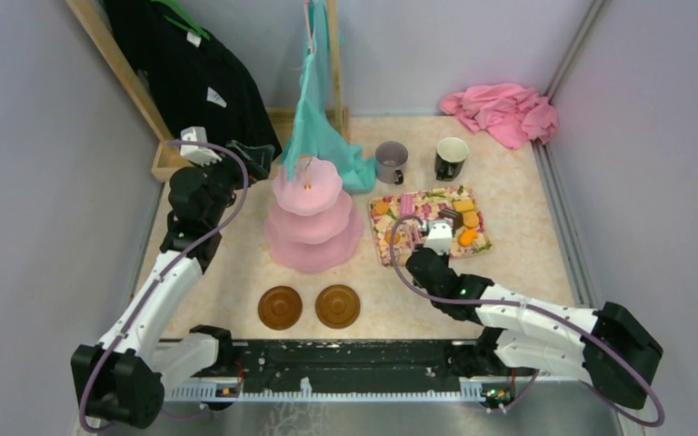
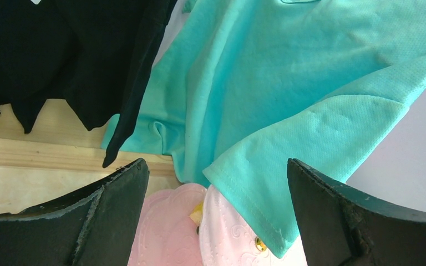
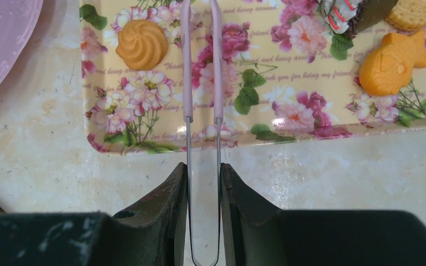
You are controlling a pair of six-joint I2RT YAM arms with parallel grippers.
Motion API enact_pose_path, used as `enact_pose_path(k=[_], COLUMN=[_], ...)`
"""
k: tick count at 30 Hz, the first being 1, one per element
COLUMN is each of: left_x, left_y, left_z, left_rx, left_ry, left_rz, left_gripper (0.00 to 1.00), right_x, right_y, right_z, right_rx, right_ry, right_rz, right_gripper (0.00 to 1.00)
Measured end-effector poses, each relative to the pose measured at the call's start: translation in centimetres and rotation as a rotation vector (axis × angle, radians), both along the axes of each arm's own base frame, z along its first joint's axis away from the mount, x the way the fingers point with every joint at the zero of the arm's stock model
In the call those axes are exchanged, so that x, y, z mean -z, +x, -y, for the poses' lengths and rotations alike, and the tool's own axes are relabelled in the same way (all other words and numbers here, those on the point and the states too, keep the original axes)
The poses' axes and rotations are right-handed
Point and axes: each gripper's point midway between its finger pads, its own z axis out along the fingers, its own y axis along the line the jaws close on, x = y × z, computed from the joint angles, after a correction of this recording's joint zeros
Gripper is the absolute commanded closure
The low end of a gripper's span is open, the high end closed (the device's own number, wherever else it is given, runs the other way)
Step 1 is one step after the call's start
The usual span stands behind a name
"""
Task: Serve the afternoon tea
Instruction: Pick up the desert from the tray.
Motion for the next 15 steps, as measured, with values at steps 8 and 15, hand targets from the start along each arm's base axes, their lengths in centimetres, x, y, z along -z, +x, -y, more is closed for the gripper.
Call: enact_pose_path(k=[8,15], left_x=[0.5,0.9], left_y=[0.4,0.6], left_z=[0.1,0.2], left_rx=[-0.004,-0.002], left_ry=[0.013,0.018], left_rz=[-0.009,-0.019], left_gripper=[0.01,0.01], right_x=[-0.4,-0.5], right_y=[1.0,1.6], right_z=[-1.3,-2.1], right_rx=[-0.026,-0.033], right_ry=[-0.015,-0.030], right_rz=[0.004,-0.003], right_gripper=[0.73,0.69])
